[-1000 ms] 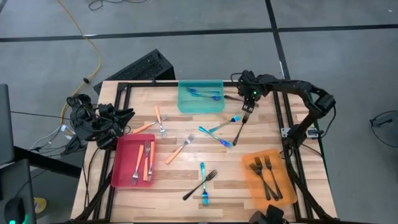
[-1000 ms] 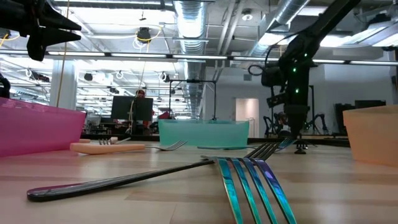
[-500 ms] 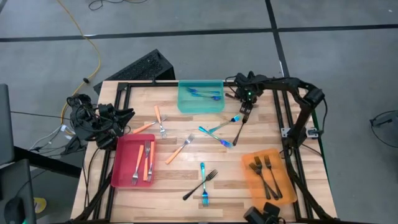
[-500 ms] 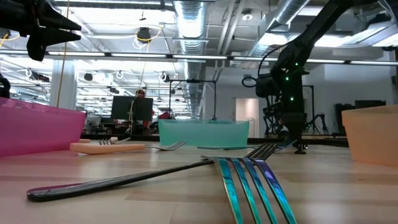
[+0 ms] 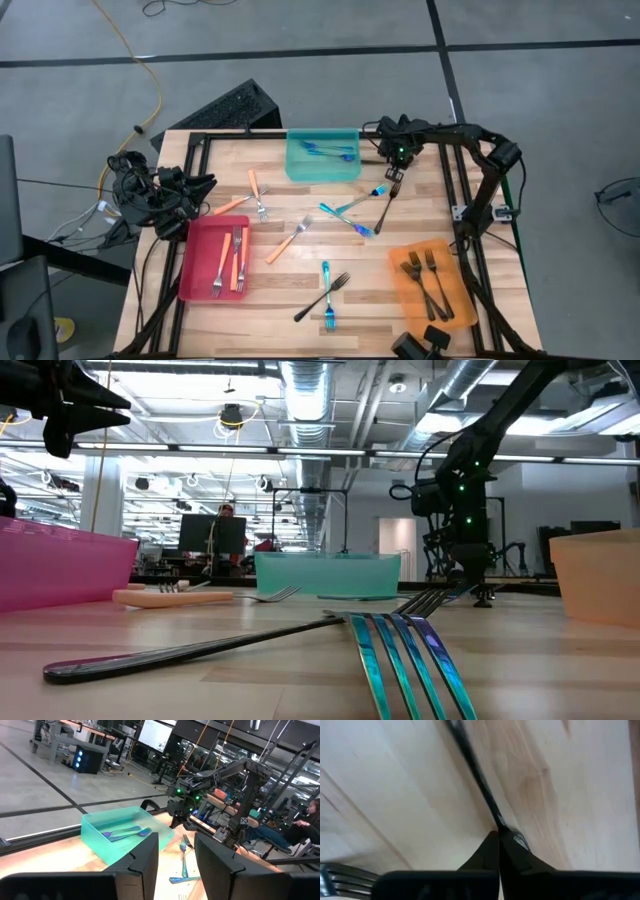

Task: Sort silverware by color (type)
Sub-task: Put the black fork into the orange bin

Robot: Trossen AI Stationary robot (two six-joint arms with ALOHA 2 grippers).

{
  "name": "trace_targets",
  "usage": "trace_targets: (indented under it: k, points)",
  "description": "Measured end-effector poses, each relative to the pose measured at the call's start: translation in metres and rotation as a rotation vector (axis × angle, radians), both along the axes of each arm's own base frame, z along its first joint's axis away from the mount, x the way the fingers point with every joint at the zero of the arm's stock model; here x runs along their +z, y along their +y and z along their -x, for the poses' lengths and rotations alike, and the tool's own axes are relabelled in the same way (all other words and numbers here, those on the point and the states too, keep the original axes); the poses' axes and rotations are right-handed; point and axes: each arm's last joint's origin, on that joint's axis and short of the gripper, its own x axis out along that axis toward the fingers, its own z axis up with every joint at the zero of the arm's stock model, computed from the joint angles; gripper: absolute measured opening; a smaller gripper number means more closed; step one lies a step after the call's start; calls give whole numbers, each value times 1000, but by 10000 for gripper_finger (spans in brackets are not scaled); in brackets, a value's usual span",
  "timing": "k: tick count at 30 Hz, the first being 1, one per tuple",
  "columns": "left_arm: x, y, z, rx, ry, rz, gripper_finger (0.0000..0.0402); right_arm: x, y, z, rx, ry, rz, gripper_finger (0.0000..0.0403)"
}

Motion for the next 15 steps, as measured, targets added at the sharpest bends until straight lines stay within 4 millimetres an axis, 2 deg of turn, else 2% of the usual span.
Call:
trace_targets:
  k: [4,15]
  points:
    - [0,0,0,0,0,0,112,0,2,1,2,12,-15,22]
    - [0,0,0,-1,0,0,112,1,14,-10,72,17,-27,14]
